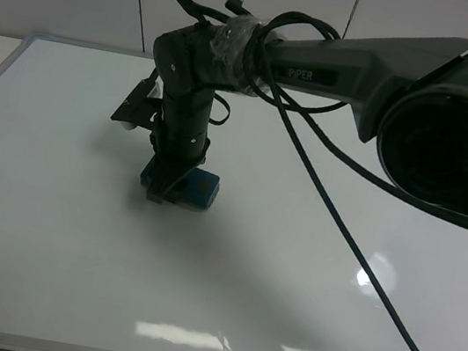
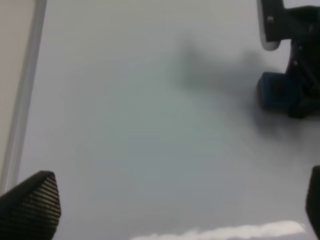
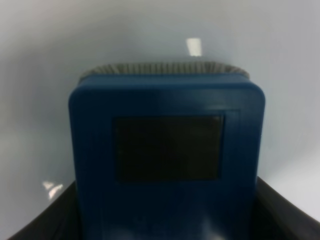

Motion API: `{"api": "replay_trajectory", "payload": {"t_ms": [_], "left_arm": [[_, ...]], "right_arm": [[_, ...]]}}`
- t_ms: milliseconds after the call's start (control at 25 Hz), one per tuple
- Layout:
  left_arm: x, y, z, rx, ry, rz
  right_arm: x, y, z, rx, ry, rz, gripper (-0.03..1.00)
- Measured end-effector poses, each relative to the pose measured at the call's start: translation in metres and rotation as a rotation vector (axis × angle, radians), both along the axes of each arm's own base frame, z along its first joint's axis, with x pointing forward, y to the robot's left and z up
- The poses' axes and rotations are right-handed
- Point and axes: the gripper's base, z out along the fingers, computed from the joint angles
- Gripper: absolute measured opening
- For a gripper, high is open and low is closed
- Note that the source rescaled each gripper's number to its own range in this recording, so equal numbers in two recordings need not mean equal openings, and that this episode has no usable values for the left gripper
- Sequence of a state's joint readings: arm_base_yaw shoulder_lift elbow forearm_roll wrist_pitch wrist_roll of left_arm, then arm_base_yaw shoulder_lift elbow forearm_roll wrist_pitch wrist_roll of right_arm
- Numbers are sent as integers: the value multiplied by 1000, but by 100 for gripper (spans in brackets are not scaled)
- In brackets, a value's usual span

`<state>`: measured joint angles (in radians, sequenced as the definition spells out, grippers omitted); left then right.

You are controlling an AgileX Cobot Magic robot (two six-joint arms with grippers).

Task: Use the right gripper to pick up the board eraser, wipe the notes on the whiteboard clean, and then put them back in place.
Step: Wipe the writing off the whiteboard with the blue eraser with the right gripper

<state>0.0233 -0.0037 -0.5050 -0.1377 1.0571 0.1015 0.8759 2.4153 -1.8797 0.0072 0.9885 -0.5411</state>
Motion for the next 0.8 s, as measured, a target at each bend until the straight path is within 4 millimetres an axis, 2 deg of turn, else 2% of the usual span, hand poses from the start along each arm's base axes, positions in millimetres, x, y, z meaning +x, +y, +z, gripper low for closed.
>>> {"api": "replay_trajectory", "payload": {"t_ms": [280, 360, 600, 800], "left_arm": [[0, 0, 0, 0, 0, 0], [0, 0, 0, 0, 0, 0], [0, 0, 0, 0, 0, 0], [0, 0, 0, 0, 0, 0]], "right_arm": [[-6, 30, 2, 52, -31, 42, 0], [-6, 32, 2, 57, -33, 44, 0], [2, 25, 1, 70, -12, -14, 0], [29, 4, 2, 74, -24, -114, 0]]}}
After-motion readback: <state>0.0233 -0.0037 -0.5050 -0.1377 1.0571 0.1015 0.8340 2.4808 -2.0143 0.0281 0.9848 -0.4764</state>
